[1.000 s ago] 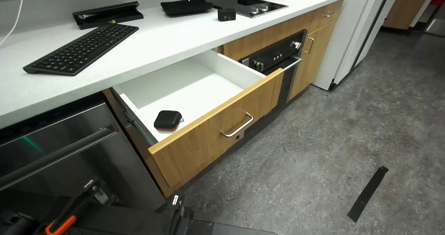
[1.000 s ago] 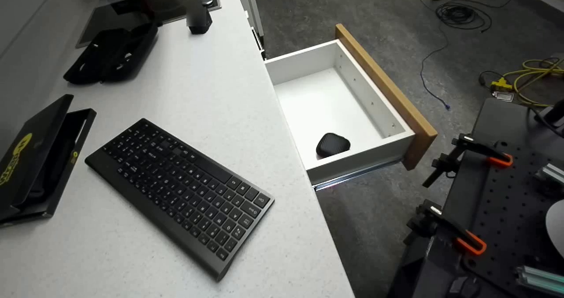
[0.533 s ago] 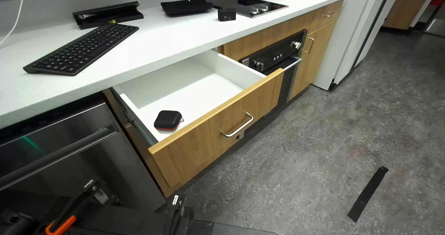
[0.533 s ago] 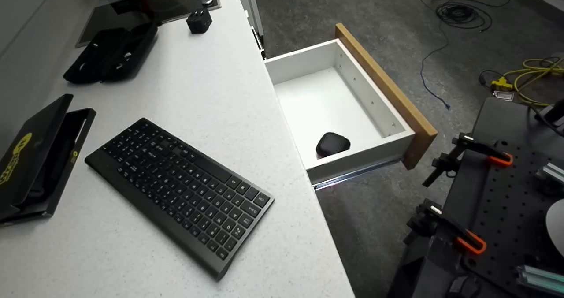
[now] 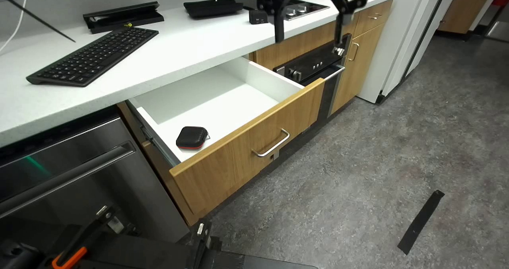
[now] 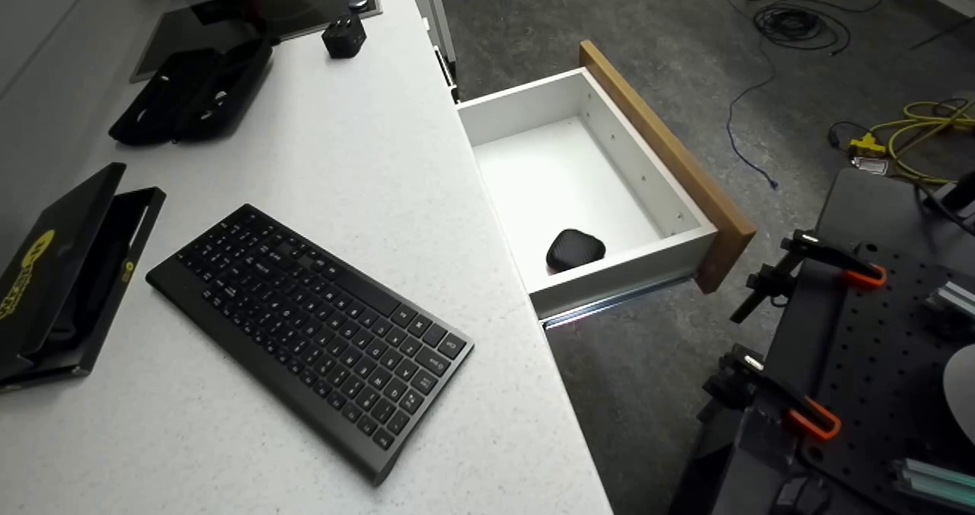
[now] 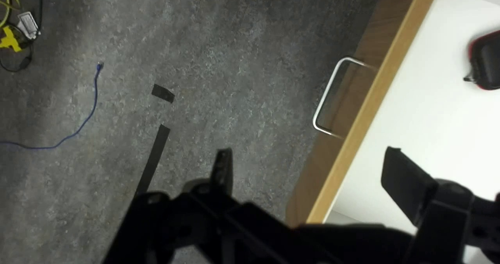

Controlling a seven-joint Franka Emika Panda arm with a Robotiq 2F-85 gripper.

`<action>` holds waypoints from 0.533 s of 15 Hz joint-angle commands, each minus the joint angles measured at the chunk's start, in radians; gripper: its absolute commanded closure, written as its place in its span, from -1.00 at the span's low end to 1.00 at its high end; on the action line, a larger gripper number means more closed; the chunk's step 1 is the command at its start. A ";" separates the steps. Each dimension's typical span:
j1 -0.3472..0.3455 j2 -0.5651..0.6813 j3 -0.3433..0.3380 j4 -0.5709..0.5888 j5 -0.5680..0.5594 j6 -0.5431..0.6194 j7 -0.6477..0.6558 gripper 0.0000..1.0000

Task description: Close the drawer

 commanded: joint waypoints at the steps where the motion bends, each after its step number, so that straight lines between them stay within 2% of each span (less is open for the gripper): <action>1: -0.034 0.131 -0.019 0.046 -0.042 0.038 0.014 -1.00; 2: -0.038 0.153 -0.023 0.054 -0.036 0.030 -0.002 -1.00; 3: -0.030 0.102 -0.015 0.014 -0.010 0.030 0.001 -1.00; 8: -0.036 0.152 -0.021 0.041 -0.010 0.030 0.000 -1.00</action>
